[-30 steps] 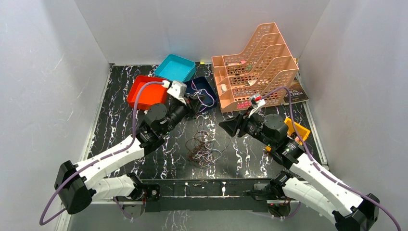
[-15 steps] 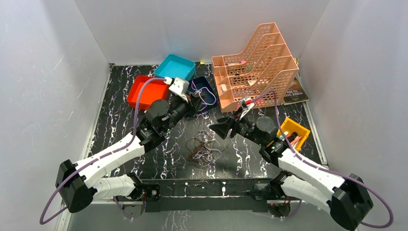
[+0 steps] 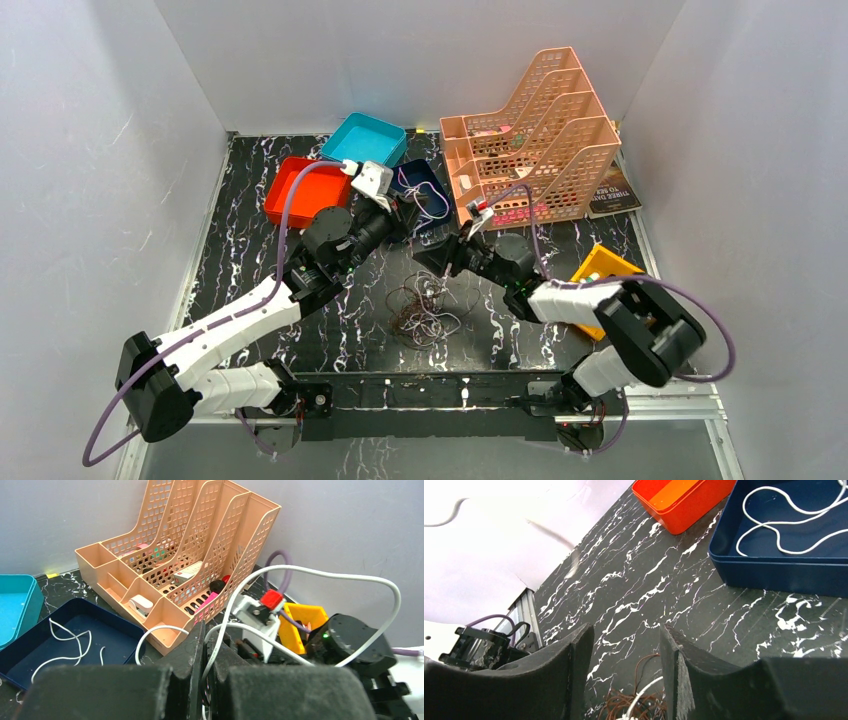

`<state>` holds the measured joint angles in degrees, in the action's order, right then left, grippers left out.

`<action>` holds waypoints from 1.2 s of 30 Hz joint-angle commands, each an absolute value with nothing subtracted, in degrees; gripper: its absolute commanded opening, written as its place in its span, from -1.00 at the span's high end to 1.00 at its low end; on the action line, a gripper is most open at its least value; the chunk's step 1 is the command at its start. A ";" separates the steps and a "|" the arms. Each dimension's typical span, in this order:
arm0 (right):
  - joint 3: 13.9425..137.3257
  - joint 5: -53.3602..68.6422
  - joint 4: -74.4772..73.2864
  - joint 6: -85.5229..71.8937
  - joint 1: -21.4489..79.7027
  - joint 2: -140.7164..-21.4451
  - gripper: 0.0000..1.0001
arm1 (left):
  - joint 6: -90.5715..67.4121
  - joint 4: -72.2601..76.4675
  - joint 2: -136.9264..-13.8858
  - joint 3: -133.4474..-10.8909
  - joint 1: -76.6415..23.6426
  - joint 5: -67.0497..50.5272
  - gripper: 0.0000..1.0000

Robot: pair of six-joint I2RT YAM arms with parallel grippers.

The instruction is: Untangle the cables

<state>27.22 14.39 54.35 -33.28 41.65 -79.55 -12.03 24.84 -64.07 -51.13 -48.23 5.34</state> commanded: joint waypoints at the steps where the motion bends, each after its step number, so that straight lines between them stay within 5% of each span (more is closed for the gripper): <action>1: 31.94 17.34 69.63 -37.20 41.85 -86.05 -0.11 | -12.35 24.91 -62.85 -53.37 -48.49 4.85 1.00; 12: 24.06 17.12 70.18 -38.94 43.01 -88.20 0.04 | -10.68 22.88 -62.21 -54.11 -48.52 8.14 1.00; 27: 25.79 -0.93 9.31 -24.24 43.11 -41.55 -0.16 | -6.02 14.47 -70.07 -60.57 -46.22 9.85 1.00; 36: 27.23 -3.06 -5.64 -25.84 43.03 -28.89 -0.19 | -5.68 17.49 -74.18 -59.83 -39.12 2.90 1.00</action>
